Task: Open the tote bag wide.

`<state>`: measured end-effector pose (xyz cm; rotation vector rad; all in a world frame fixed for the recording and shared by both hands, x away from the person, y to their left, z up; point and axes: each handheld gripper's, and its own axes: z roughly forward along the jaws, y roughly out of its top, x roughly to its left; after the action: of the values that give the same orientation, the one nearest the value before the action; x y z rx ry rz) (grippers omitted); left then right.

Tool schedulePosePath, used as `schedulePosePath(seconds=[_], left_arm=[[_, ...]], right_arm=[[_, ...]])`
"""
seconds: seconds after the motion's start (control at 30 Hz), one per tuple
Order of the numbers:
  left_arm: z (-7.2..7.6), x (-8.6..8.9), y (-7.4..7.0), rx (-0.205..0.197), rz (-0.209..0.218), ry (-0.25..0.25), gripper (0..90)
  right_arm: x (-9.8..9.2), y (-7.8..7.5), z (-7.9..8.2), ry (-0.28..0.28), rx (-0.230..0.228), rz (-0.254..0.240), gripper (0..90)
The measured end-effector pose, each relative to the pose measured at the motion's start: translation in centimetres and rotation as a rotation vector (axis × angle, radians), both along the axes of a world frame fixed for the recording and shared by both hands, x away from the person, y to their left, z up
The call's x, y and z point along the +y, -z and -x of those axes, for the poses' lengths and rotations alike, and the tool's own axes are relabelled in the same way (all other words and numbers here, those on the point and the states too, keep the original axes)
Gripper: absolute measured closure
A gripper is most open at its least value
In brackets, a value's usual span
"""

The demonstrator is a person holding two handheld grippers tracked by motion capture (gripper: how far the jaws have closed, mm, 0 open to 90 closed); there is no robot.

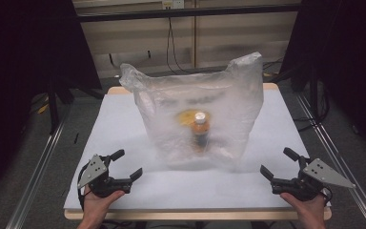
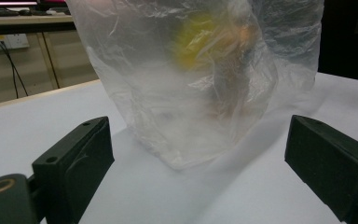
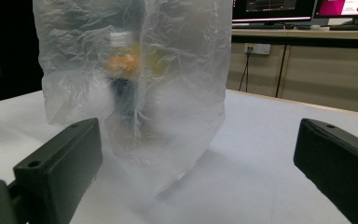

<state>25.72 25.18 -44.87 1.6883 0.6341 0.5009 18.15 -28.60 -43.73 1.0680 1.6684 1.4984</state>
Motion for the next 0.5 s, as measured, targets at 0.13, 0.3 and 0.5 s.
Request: schedulePosePath(seconds=[0.13,0.3,0.5], left_arm=[[0.01,-0.08,0.04,0.004,0.011,-0.003,7.6],[0.04,-0.24,0.09,0.017,0.008,0.015,7.8],[-0.21,-0.35,0.04,0.028,-0.016,0.024,11.5]], right_arm=[[-0.05,-0.02,-0.01,-0.003,0.001,0.002,1.4],[0.30,0.08,-0.19,-0.011,0.009,0.013,2.6],[0.59,0.27,-0.42,-0.024,0.041,0.041,11.0]])
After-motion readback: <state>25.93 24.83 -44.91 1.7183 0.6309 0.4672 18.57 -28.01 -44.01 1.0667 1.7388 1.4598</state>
